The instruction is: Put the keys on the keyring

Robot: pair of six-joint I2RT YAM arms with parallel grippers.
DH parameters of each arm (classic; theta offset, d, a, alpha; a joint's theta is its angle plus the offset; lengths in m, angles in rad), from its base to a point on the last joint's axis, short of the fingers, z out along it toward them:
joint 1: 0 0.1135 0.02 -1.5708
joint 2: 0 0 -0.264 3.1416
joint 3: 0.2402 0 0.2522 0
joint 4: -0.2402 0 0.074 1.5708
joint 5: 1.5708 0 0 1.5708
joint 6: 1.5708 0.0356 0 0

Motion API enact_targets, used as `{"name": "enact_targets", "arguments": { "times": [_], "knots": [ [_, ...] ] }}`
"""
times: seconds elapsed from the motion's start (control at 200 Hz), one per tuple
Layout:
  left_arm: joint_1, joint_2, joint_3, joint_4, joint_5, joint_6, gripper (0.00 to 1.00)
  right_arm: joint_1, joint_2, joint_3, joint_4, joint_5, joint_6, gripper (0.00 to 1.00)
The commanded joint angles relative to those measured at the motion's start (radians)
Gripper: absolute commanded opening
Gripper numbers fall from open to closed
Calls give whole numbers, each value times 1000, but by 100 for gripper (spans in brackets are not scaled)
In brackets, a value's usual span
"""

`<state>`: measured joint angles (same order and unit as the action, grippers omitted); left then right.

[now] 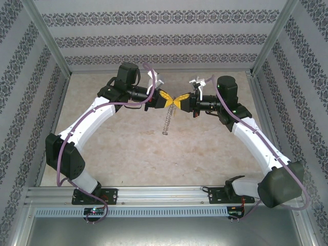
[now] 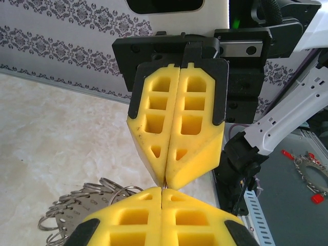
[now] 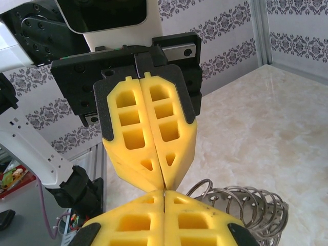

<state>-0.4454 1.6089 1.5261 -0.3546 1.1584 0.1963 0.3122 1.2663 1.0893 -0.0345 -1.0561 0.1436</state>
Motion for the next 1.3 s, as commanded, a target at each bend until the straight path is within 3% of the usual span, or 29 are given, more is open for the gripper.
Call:
{"name": "enact_targets", "arguments": {
  "times": [0.0, 0.035, 0.1, 0.205, 0.435, 0.595, 0.874, 1.034, 1.299],
  "knots": [
    [-15, -28, 5, 75, 6, -25, 0, 14, 7, 32, -38, -8, -43, 0],
    [-16, -30, 3, 77, -5, -26, 0, 14, 7, 39, -51, -5, -51, 0],
    [-15, -32, 5, 73, -19, -21, 13, 13, 11, 60, -93, 1, -78, 0],
    [-11, -41, 28, 8, -44, 31, 24, 13, 26, 114, -205, 30, -150, 0],
    [26, -36, 130, -239, -18, 197, 34, 16, 97, 297, -504, 56, -344, 0],
    [40, 25, 262, -491, -2, 344, 34, 35, 180, 501, -786, 94, -512, 0],
    [59, 42, 303, -569, 9, 405, 33, 127, 379, 921, -1216, 315, -728, 0],
    [62, 55, 314, -591, 7, 419, 29, 157, 447, 1054, -1287, 385, -753, 0],
    [67, 45, 279, -529, 30, 392, 29, 162, 424, 1025, -1261, 367, -756, 0]
  ]
}}
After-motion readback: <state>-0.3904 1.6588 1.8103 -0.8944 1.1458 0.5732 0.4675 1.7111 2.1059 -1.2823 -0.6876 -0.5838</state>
